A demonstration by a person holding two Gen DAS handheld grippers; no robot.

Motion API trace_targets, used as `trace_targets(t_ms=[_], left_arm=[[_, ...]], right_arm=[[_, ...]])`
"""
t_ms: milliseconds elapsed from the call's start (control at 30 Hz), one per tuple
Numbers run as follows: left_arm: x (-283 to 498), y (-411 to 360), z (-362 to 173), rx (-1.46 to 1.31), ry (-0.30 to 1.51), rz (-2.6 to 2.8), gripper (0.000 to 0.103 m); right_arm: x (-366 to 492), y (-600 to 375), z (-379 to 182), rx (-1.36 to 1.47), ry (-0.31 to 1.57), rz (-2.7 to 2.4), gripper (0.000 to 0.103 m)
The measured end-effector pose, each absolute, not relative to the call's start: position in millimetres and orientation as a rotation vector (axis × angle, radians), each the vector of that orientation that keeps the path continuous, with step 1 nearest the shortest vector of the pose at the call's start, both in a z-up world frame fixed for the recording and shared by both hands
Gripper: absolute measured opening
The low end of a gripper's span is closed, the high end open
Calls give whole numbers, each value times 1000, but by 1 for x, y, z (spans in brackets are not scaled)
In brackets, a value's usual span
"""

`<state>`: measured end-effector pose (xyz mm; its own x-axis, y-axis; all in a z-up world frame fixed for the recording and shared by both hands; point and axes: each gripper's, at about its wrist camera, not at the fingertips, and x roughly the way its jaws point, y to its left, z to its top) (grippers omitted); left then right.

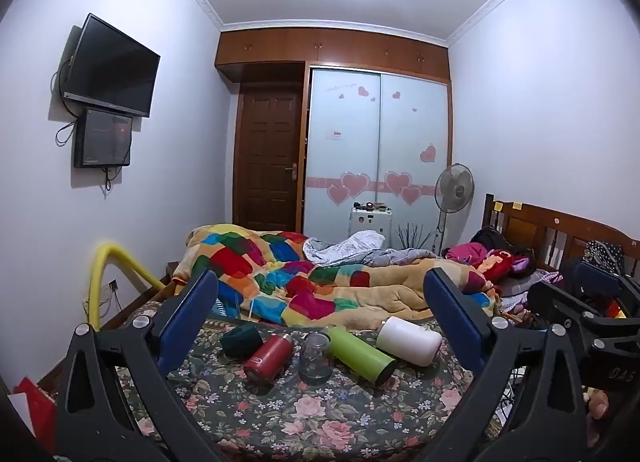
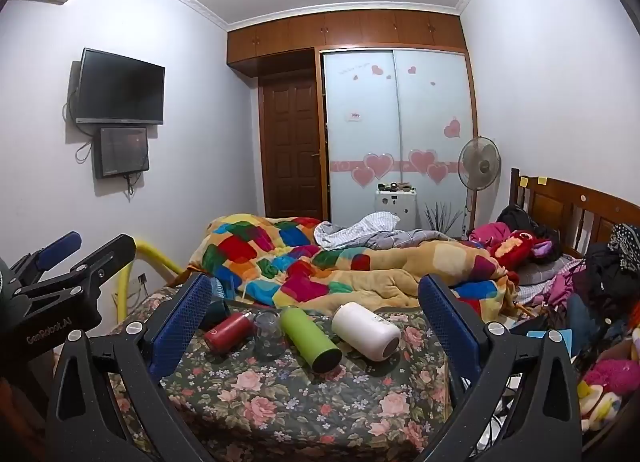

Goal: Flip cup upright

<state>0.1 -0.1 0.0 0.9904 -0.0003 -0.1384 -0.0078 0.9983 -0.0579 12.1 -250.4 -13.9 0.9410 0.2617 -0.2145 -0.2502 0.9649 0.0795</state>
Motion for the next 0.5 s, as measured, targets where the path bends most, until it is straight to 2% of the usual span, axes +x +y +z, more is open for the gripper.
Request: trace_targets(t_ms=[500], left_arm=[[-6,5,-1,-65,132,11,103]], right_arm=[[10,-251,-7,50,225,271,103]])
